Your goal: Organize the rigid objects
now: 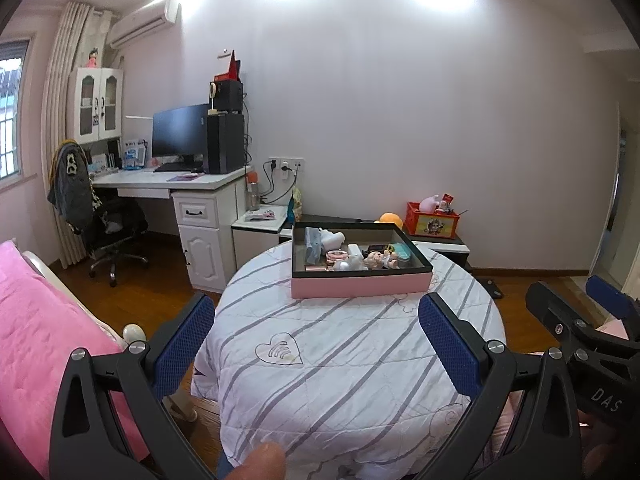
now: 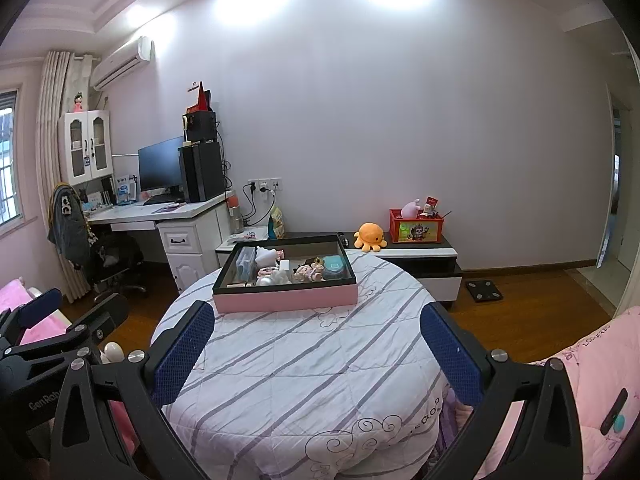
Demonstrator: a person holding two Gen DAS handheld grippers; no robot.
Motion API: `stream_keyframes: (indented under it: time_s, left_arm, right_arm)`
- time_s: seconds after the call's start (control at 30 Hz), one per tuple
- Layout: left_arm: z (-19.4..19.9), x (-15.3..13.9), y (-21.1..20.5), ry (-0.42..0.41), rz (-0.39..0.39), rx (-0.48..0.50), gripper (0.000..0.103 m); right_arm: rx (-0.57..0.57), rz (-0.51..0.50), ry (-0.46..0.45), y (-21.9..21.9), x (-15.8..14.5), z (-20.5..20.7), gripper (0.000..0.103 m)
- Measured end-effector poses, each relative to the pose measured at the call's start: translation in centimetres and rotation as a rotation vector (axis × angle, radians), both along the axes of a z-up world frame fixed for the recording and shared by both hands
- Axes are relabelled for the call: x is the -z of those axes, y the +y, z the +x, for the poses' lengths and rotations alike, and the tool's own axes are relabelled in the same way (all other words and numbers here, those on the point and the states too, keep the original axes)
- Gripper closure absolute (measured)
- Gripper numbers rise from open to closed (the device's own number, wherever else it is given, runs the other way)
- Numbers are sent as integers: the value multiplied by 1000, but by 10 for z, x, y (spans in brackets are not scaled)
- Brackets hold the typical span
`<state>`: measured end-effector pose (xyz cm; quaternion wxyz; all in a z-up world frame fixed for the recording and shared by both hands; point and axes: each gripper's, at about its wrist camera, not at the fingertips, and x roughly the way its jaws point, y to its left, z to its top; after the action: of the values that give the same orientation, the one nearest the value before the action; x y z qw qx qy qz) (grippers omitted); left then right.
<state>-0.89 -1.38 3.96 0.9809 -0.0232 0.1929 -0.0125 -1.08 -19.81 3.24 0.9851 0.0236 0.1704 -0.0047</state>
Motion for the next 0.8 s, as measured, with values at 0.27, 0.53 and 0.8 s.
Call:
stream_keyframes:
  time_s: [0.27,0.53,0.8]
  left_arm:
    - [3,0,3,0,9,-11,0]
    - [3,3,3,0,19,-7,0]
    - [1,3,4,-4,25,1,0]
  right_arm:
    - [4,0,6,2,2,-1,0]
    - [3,-2,5,1,2,0,0]
    - [6,-7,3,2,2,0,0]
